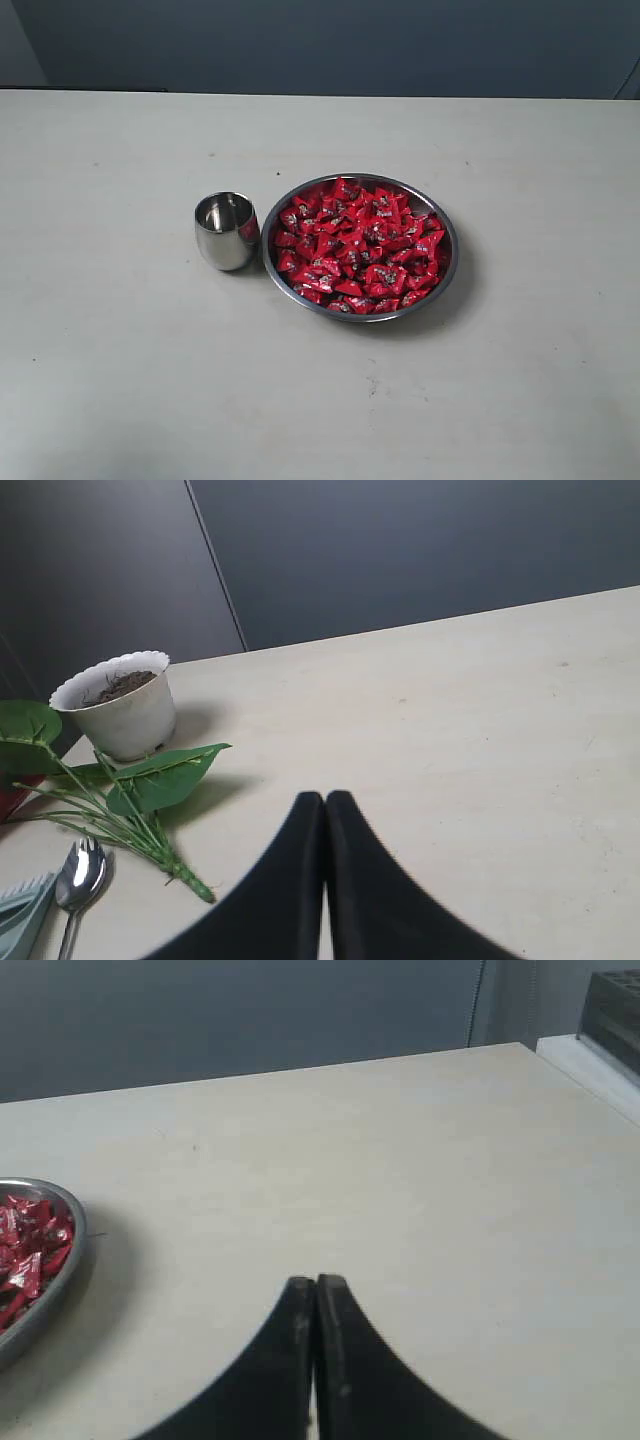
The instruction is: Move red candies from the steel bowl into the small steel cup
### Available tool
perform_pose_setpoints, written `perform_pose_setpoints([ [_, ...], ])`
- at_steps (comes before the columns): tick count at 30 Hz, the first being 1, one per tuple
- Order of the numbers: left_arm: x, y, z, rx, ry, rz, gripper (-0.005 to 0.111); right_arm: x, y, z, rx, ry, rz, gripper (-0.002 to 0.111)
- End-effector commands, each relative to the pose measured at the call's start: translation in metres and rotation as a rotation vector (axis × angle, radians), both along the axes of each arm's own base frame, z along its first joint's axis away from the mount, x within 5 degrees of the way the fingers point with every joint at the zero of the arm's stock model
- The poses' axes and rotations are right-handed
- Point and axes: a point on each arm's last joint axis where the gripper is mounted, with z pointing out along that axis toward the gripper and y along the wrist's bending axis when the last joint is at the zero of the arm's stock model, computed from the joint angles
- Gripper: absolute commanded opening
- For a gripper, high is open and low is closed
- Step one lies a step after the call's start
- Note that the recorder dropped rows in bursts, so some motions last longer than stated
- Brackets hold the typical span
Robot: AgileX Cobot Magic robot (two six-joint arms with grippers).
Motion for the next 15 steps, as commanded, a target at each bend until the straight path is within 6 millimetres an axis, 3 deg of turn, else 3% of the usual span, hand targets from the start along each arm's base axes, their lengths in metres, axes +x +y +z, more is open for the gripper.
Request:
perform_pose_setpoints([
  [1,0.0001,-0.0003,0.0009,0.004,-0.015,-0.005,0.0,0.0,-0.0004,-0.0003,0.003,-0.013,-0.007,0.0],
  [15,0.0001,-0.0003,0.0009,0.004,-0.015,-0.005,0.0,0.0001,0.0003,-0.0001,0.003,-0.015,0.005,0.0],
])
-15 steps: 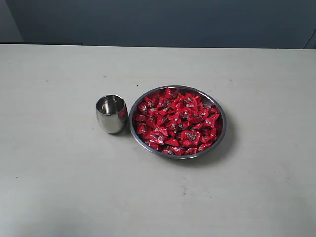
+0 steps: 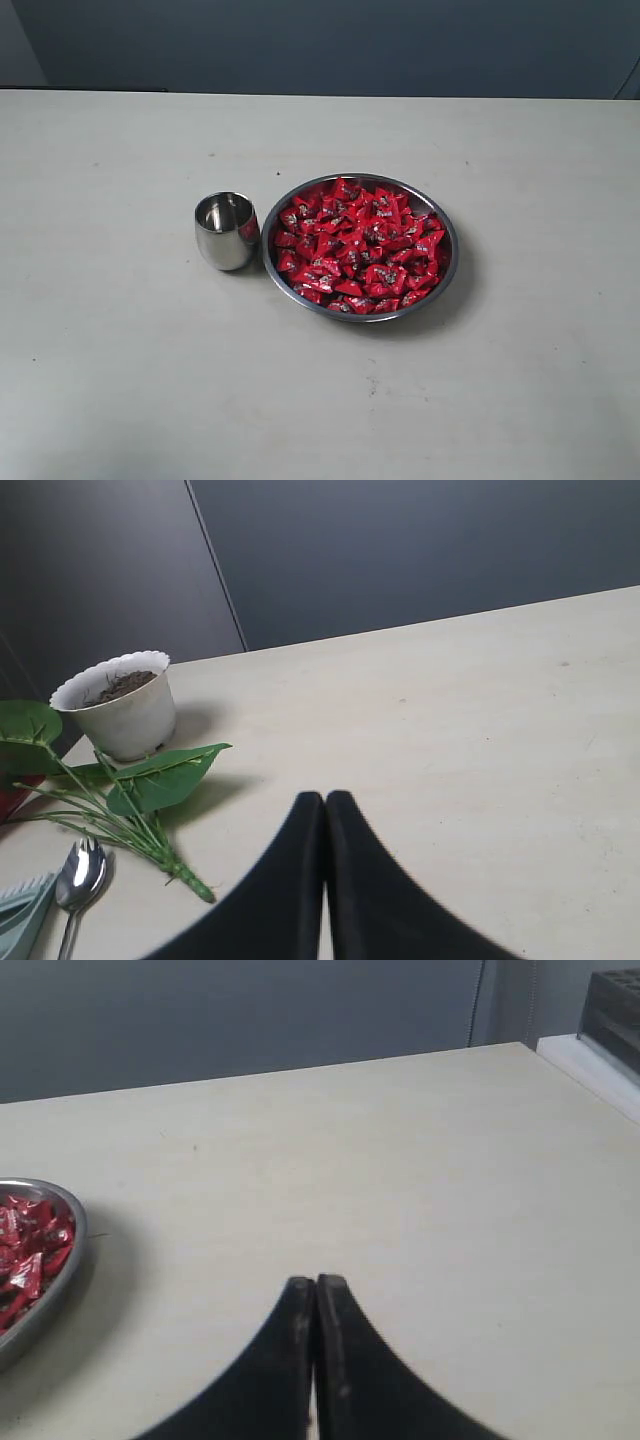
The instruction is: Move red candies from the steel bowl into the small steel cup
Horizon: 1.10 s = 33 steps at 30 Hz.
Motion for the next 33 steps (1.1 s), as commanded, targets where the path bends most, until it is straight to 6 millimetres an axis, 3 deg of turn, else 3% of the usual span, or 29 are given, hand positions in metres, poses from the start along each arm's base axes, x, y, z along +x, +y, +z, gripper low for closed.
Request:
perform_pose_setpoints([
  [1,0.0,0.0,0.001,0.004,-0.015,-0.005,0.0,0.0,0.0,0.0,0.0,-0.015,0.005,0.0],
  [5,0.0,0.0,0.001,0.004,-0.015,-0.005,0.0,0.003,0.001,-0.001,0.016,0.028,0.006,0.0],
  [15,0.0,0.0,0.001,0.004,-0.015,-0.005,0.0,0.027,0.003,0.044,0.07,0.111,0.005,0.0],
  [26,0.0,0.0,0.001,0.004,-0.015,-0.005,0.0,0.08,0.003,0.098,0.07,0.179,0.003,0.0],
  [33,0.0,0.0,0.001,0.004,-0.015,-0.005,0.0,0.1,0.003,0.11,0.07,0.167,-0.002,0.0],
])
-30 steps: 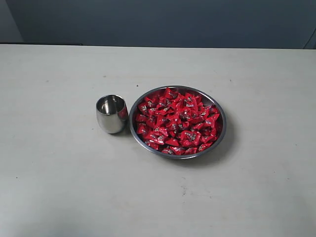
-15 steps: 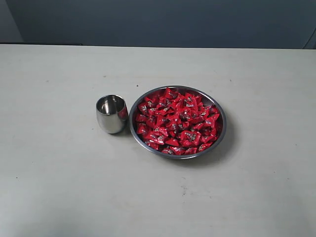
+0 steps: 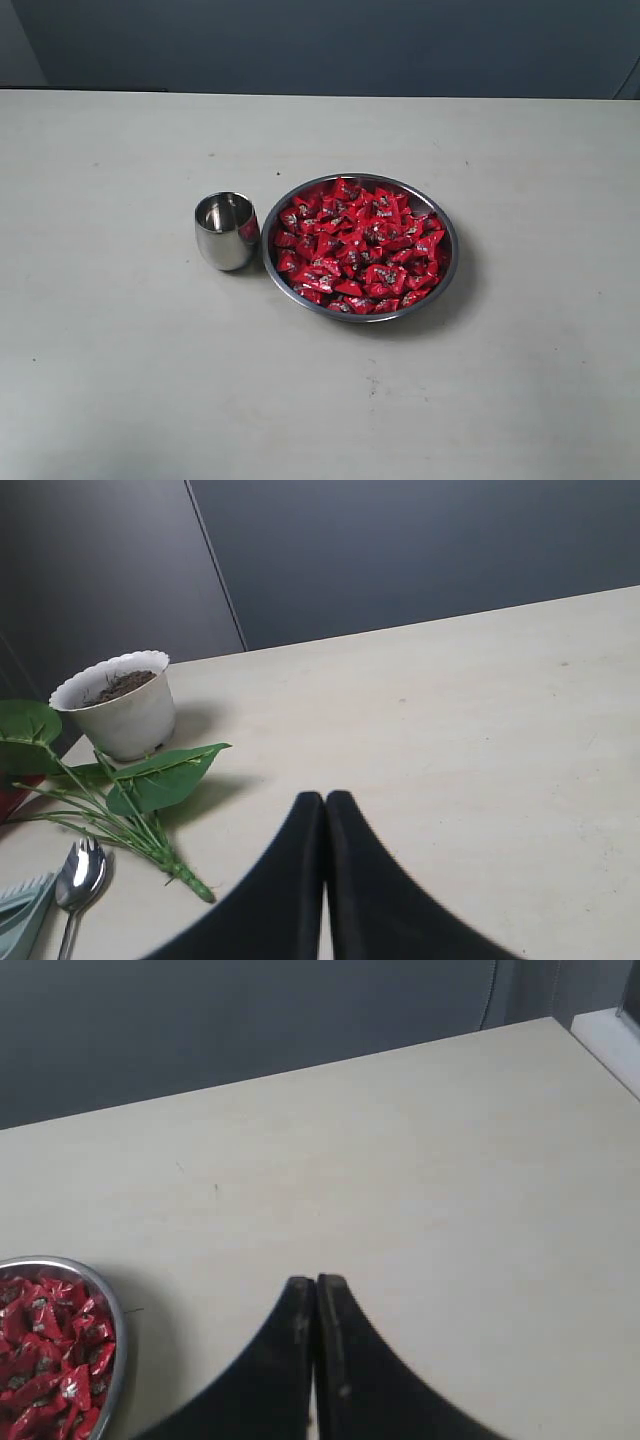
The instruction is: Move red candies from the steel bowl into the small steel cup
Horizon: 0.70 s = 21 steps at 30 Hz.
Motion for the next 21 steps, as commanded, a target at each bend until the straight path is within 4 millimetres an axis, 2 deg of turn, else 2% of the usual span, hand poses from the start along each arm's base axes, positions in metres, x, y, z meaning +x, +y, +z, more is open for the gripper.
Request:
perform_pose_setpoints([
  [1,0.0,0.0,0.001,0.004,-0.015,-0.005,0.0,0.007,0.0,0.005,-0.001,-0.028,-0.002,0.0],
  [13,0.0,0.0,0.001,0.004,-0.015,-0.005,0.0,0.008,0.002,0.003,0.044,-0.018,-0.007,0.0],
  [17,0.0,0.0,0.001,0.004,-0.015,-0.005,0.0,0.011,0.013,-0.005,0.093,0.061,0.047,0.0],
  [21,0.0,0.0,0.001,0.004,-0.015,-0.005,0.0,0.017,0.029,-0.017,0.077,0.15,0.171,0.0],
])
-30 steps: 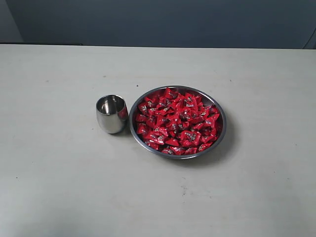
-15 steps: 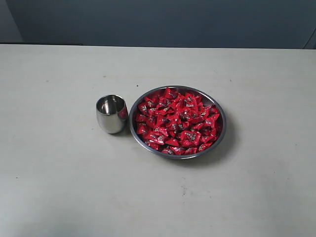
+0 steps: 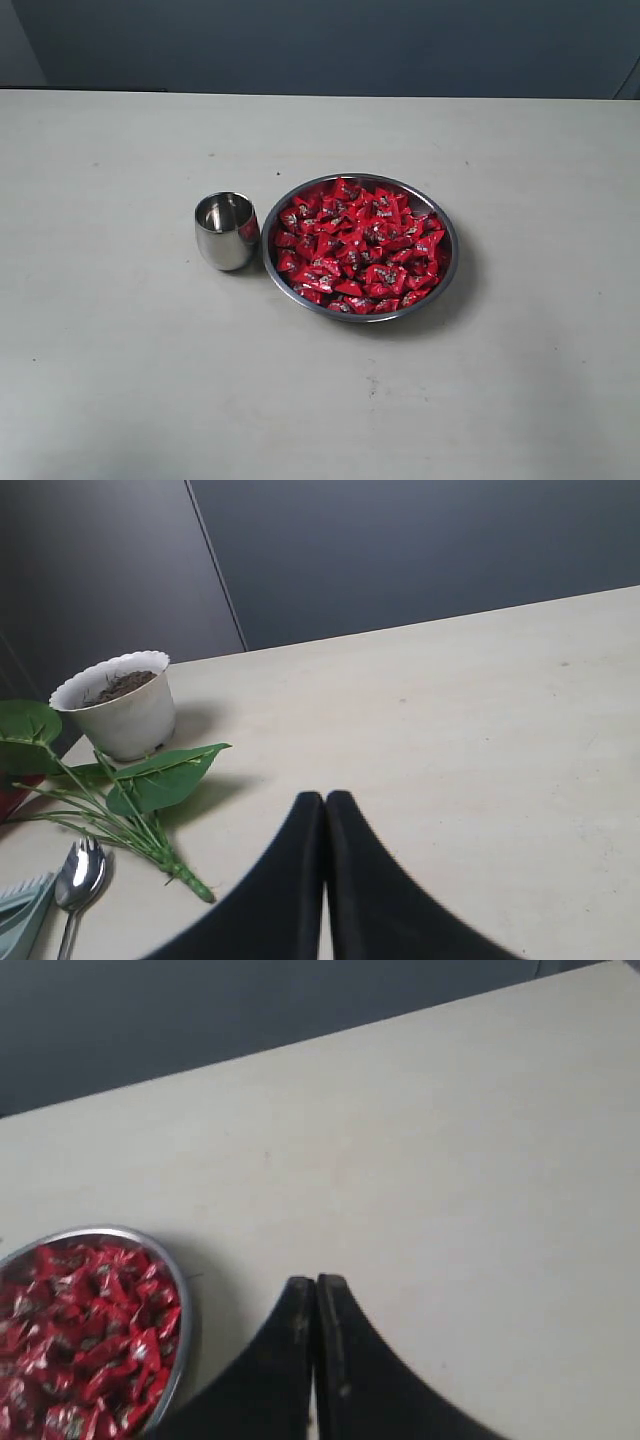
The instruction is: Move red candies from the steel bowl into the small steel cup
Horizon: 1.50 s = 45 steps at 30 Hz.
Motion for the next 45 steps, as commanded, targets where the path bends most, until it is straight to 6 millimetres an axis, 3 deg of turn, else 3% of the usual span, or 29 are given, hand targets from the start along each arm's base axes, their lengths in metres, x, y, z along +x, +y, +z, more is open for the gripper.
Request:
perform_pose_setpoints([
  [1,0.0,0.0,0.001,0.004,-0.015,-0.005,0.0,0.006,0.018,-0.011,-0.017,0.083,0.149,0.0],
  [7,0.0,0.0,0.001,0.004,-0.015,-0.005,0.0,0.024,0.049,-0.04,-0.018,0.239,0.401,0.001],
  [15,0.0,0.0,0.001,0.004,-0.015,-0.005,0.0,0.067,0.085,-0.065,-0.004,0.412,0.637,0.001],
  [20,0.0,0.0,0.001,0.004,-0.015,-0.005,0.0,0.103,0.123,-0.08,-0.015,0.498,0.824,0.001],
  [24,0.0,0.0,0.001,0.004,-0.015,-0.005,0.0,0.114,0.153,-0.097,-0.092,0.535,0.934,0.002],
  [29,0.0,0.0,0.001,0.004,-0.015,-0.005,0.0,0.121,0.181,-0.114,-0.165,0.555,1.028,0.045],
  [30,0.0,0.0,0.001,0.004,-0.015,-0.005,0.0,0.123,0.186,-0.118,-0.184,0.548,1.032,0.048],
  [35,0.0,0.0,0.001,0.004,-0.015,-0.005,0.0,0.131,0.191,-0.133,-0.213,0.541,1.008,0.042],
  [45,0.0,0.0,0.001,0.004,-0.015,-0.005,0.0,0.141,0.189,-0.154,-0.284,0.519,0.964,0.042],
])
